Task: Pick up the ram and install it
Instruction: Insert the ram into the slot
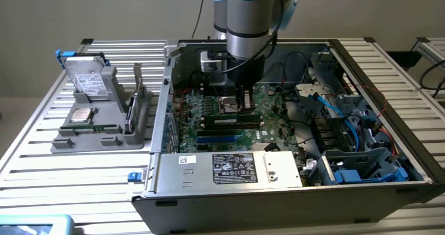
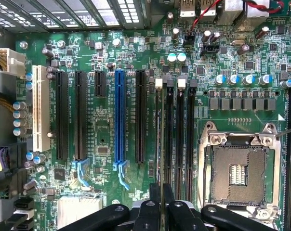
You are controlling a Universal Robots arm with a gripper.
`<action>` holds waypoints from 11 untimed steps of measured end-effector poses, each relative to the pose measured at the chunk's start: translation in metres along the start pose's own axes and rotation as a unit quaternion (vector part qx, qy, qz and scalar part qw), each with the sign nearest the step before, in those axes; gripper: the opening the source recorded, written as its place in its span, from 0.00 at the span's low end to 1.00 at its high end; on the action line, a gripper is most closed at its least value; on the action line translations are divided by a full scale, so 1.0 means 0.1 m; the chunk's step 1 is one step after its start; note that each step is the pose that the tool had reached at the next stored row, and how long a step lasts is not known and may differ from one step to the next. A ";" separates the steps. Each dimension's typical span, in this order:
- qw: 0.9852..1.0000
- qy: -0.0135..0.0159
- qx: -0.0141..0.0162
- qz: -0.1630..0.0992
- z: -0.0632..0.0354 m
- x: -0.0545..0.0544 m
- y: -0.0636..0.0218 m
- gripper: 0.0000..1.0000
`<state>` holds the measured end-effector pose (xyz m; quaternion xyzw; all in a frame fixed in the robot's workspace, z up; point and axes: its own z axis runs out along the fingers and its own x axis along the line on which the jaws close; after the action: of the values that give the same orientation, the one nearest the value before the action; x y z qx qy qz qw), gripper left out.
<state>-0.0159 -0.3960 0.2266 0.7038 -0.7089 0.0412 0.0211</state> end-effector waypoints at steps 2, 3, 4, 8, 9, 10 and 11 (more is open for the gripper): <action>1.000 0.000 0.000 0.000 0.005 0.00 0.002 0.14; 1.000 0.000 0.000 0.000 0.007 0.00 0.004 0.14; 1.000 0.000 0.000 0.000 0.010 0.00 0.006 0.14; 1.000 -0.001 0.000 0.000 0.021 0.00 0.008 0.14; 1.000 -0.001 0.000 0.000 0.023 0.00 0.008 0.14; 1.000 -0.002 0.000 0.000 0.026 0.00 0.008 0.14; 1.000 -0.002 0.000 0.000 0.027 0.00 0.009 0.14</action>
<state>-0.0167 -0.3960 0.2239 0.7037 -0.7091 0.0399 0.0199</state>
